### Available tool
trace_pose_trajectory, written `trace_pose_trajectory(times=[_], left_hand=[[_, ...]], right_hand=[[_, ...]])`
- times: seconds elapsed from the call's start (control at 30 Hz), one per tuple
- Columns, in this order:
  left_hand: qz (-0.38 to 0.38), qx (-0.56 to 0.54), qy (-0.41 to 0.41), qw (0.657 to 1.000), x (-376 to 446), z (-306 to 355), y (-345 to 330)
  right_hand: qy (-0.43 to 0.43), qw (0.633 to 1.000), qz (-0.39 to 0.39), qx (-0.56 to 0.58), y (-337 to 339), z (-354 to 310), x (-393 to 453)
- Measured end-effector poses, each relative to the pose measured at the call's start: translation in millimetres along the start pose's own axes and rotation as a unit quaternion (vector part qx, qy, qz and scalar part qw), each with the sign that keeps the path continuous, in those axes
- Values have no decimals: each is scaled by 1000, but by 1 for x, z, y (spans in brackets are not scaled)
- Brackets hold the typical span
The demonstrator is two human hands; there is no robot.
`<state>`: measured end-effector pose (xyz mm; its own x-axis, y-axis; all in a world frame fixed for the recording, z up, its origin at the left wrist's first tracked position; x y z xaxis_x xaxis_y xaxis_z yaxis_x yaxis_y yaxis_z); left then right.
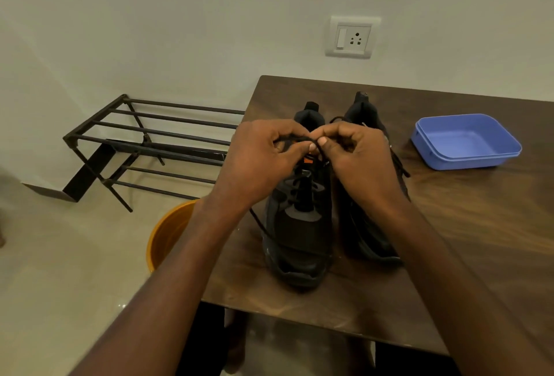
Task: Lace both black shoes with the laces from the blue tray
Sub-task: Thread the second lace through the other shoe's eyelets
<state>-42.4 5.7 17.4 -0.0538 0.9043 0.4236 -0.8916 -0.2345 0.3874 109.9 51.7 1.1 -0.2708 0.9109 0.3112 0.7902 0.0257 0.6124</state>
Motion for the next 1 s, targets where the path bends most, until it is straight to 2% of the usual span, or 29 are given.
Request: trace_pose_trajectory(times=[0.03,0.1,0.17,0.2,0.33,0.4,0.47,0.53,0.63,0.73,0.87,0.93,1.0], left_hand=[[7,-23,18,1000,0,-2,2],[23,-149,106,983,0,-17,5],[-3,-303,219,927,-5,-30,-3],[-18,-337,248,908,-7,-33,-7],[-22,-359,259,896,-9,-38,-8],[-17,-358,256,898,-9,-39,-6],[-15,-358,255,898,-9,-39,-6],[-16,-350,251,902,-10,-37,-6],[-21,-329,251,910,-10,-33,-8],[-32,-287,244,926,-11,-30,-10],[-37,-231,223,946,-8,-23,-9],[-2,-131,196,972,-5,-28,4],[33,48,179,982,-4,-41,20]], right_hand=[[6,1000,16,-19,1,-1,-1],[26,995,70,-66,10,-3,-5],[60,992,78,-74,13,-9,-8],[74,993,58,-75,10,-11,-9],[75,994,9,-84,4,-11,-10],[55,998,-18,-26,7,-7,-9],[3,999,-1,42,19,0,-8],[-26,998,58,10,35,7,-8],[40,986,82,-138,38,-6,-11],[89,991,16,-104,17,-18,-14],[55,994,32,-87,15,-12,-14],[-2,992,49,-116,26,1,-11],[-58,981,37,-182,32,17,-10]])
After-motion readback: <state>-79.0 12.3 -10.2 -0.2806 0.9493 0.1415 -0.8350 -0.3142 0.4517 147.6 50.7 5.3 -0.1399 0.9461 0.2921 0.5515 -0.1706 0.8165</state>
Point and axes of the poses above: each hand's wrist, its own x-axis towards the middle knuckle, its own y-axis out of the back of the hand, z = x × y, the point moved 8 cm from there along x, towards the middle knuckle, and after that the axes turned 15 degrees about -x, right-handed, at the moved point
